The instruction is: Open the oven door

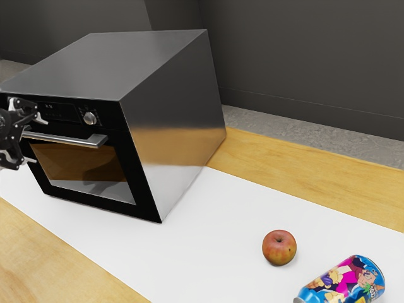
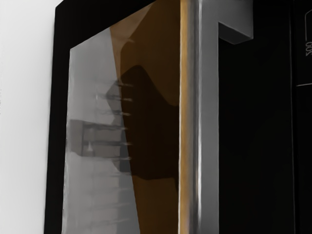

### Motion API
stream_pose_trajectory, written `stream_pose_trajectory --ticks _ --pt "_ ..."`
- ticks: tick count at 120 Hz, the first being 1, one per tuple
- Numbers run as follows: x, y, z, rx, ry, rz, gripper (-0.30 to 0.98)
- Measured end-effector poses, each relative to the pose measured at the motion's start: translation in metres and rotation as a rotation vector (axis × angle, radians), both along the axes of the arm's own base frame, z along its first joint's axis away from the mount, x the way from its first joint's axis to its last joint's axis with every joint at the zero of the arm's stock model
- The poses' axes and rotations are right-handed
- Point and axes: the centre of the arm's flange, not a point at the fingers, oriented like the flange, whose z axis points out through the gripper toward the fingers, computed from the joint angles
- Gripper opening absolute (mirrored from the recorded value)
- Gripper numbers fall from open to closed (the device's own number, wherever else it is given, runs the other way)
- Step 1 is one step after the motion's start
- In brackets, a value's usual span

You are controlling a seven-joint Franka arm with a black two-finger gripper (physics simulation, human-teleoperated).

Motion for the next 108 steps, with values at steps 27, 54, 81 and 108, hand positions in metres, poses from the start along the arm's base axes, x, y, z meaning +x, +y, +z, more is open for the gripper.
stream_pose_trajectory --ticks 27,54,81,108 --pt "0.005 0.005 -0.014 -0.034 0.009 0.03 0.68" --pt "0.005 0.008 -0.035 -0.065 0.028 0.054 0.68" --pt "-0.009 0.0 -0.051 -0.083 0.038 0.08 0.68" --pt "-0.086 -0.037 -0.071 -0.057 0.033 0.152 0.68"
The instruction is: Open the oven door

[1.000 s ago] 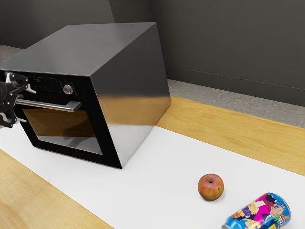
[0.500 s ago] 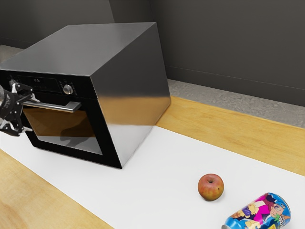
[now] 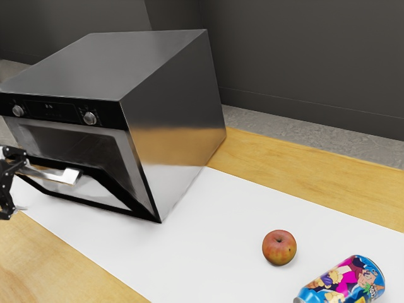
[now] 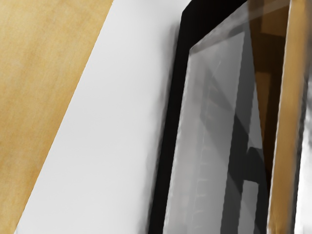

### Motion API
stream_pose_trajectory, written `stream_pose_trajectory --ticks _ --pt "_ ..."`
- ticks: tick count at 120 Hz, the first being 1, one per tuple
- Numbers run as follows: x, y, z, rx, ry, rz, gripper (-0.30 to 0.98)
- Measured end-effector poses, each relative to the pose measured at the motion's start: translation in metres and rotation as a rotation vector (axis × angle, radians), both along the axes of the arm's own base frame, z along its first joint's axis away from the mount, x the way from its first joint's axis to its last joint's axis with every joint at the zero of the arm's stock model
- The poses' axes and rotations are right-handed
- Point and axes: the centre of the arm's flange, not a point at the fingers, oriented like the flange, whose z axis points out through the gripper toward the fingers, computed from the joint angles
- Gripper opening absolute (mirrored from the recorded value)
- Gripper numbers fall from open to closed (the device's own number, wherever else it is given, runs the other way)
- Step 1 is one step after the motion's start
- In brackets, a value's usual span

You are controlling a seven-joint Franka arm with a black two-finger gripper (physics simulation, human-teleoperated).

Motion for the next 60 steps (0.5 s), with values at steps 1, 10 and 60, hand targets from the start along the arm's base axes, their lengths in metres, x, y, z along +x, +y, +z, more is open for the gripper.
stream_pose_trajectory --ticks 1,10,60 --pt "-0.004 -0.001 -0.001 0.002 0.0 0.005 0.68" --pt "-0.035 -0.021 -0.008 0.044 -0.002 0.042 0.68" --pt "-0.045 -0.079 0.059 0.194 -0.036 -0.044 0.68"
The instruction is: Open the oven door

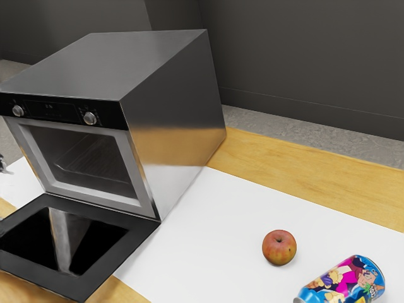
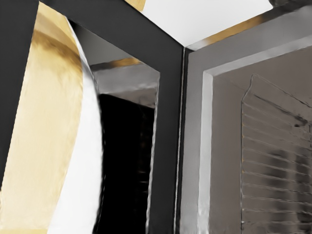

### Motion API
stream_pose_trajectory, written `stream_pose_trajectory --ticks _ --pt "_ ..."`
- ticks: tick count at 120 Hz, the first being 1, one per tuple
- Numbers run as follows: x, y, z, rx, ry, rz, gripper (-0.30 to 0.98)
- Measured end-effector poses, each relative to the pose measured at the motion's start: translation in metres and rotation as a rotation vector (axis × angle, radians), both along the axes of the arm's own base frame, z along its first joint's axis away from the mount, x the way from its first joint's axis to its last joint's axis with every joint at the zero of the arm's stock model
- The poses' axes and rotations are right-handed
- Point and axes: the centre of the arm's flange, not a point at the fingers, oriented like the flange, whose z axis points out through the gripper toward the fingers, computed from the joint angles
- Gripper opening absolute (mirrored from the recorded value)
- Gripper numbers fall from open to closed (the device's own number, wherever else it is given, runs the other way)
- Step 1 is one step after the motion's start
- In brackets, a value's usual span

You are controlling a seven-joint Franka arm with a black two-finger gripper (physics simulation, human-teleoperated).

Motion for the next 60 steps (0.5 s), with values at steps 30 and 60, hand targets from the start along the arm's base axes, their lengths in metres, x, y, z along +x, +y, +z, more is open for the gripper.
stream_pose_trajectory --ticks 30,60 --pt "0.171 -0.228 0.218 0.161 0.296 -0.824 0.68" --pt "0.216 -0.247 0.094 0.063 0.68 -0.894 0.69"
